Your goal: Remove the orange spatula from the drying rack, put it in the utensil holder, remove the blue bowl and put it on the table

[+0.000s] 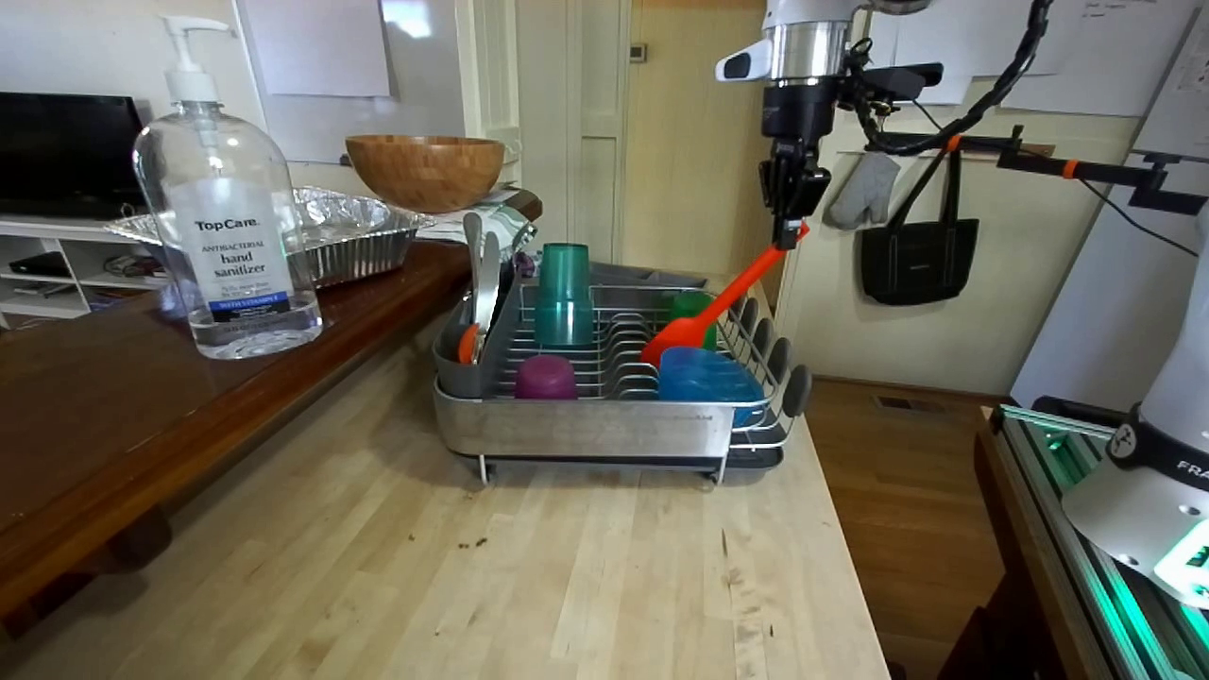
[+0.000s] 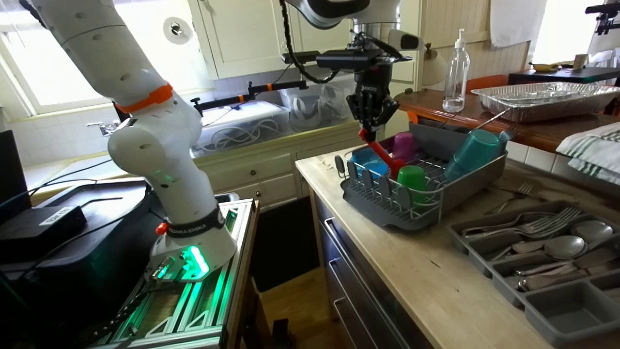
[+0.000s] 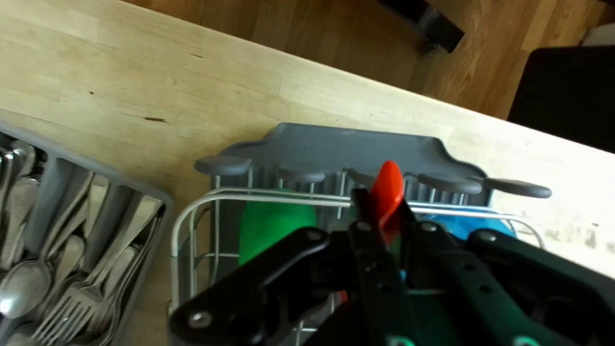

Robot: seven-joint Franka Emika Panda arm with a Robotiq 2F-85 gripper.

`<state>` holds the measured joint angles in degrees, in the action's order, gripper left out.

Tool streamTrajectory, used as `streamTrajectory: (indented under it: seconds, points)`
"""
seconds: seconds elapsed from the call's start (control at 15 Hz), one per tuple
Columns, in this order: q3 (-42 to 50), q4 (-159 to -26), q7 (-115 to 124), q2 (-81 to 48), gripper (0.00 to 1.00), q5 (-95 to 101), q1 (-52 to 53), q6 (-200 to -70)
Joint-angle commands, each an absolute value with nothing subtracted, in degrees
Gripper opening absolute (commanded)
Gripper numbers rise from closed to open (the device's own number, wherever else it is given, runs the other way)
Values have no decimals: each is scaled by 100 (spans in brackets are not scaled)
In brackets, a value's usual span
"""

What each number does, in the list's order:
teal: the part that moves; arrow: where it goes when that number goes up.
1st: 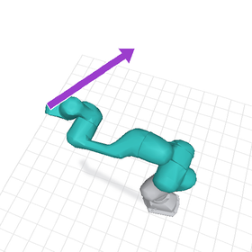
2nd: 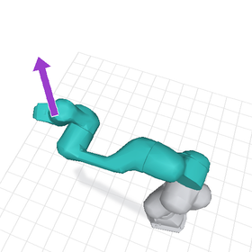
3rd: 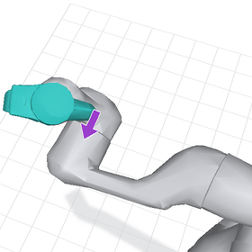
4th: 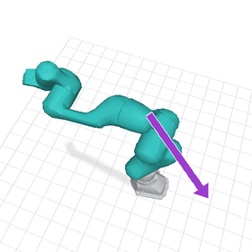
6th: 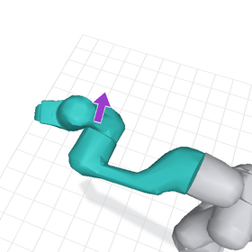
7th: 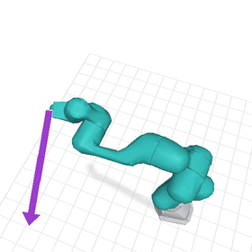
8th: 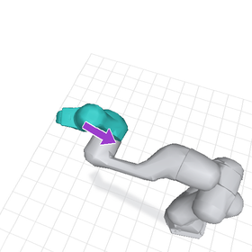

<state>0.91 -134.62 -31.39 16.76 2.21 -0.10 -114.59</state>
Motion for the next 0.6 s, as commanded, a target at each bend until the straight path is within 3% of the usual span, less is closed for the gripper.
streamTrajectory:
  seconds: [0.0,0.53]
  points:
    - [187,-14005,-2515,2282,3,515,-35,-12323]
    - [115,-15078,-969,3557,3,1027,-354,-13921]
